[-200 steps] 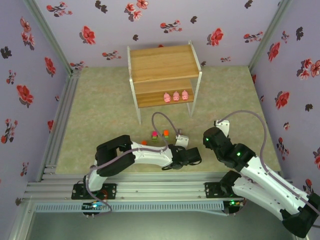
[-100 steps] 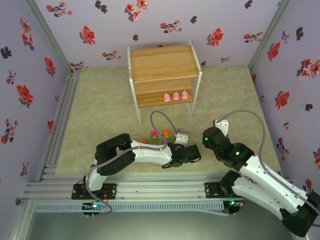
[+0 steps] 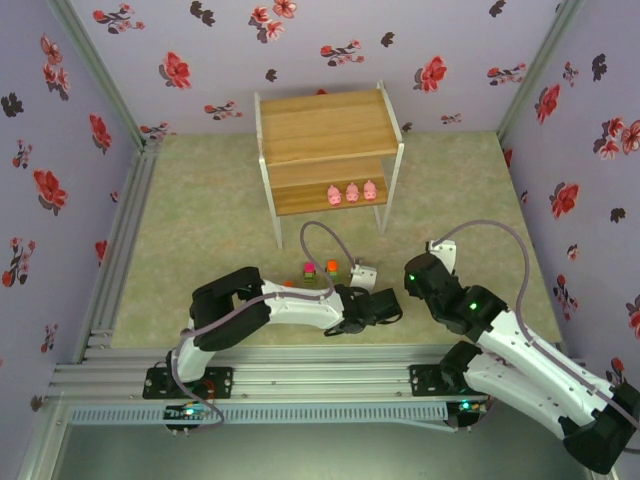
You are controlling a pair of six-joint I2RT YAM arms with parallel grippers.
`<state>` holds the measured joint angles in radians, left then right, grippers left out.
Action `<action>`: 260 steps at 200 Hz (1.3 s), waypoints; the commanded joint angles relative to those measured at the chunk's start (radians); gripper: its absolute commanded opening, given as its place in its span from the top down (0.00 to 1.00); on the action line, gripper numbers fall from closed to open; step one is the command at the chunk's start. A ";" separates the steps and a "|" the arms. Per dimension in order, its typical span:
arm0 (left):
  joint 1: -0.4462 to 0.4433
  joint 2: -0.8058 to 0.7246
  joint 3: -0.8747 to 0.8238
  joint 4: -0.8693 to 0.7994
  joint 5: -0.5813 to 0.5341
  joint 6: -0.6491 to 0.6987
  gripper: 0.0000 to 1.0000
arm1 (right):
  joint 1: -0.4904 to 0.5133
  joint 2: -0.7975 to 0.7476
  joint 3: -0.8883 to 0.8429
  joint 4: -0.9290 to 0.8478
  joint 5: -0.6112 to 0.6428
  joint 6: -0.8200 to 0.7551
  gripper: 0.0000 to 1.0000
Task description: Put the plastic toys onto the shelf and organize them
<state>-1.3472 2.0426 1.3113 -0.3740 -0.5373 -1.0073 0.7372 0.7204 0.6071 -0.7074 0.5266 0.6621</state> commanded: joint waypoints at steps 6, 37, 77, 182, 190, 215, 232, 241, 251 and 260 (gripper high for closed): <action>0.004 0.011 -0.012 -0.010 -0.001 0.008 0.63 | -0.008 0.002 -0.009 0.018 0.005 -0.009 0.48; 0.003 0.008 -0.014 -0.006 -0.003 0.016 0.68 | -0.010 0.001 -0.010 0.016 0.007 -0.012 0.48; -0.005 -0.015 -0.022 -0.008 -0.025 0.021 0.71 | -0.009 0.000 -0.017 0.022 0.004 -0.011 0.48; -0.027 -0.175 -0.058 -0.083 -0.115 0.021 0.71 | -0.022 0.010 -0.050 0.065 -0.010 -0.030 0.48; -0.027 -0.187 -0.059 -0.093 -0.123 0.019 0.71 | -0.026 0.011 -0.054 0.071 -0.014 -0.033 0.48; -0.026 -0.226 -0.059 -0.119 -0.151 0.020 0.71 | -0.032 0.013 -0.072 0.099 -0.033 -0.038 0.48; -0.023 -0.248 -0.058 -0.135 -0.170 0.024 0.71 | -0.037 0.014 -0.082 0.119 -0.054 -0.044 0.48; -0.021 -0.259 -0.059 -0.142 -0.176 0.025 0.71 | -0.039 0.013 -0.088 0.131 -0.067 -0.048 0.48; -0.017 -0.270 -0.061 -0.148 -0.184 0.034 0.70 | -0.040 0.012 -0.092 0.142 -0.076 -0.054 0.48; -0.014 -0.280 -0.061 -0.157 -0.196 0.037 0.71 | -0.039 0.011 -0.098 0.152 -0.084 -0.060 0.47</action>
<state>-1.3697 1.8114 1.2663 -0.4747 -0.6609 -0.9882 0.7052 0.7341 0.5266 -0.6037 0.4732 0.6277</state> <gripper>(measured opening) 0.296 0.524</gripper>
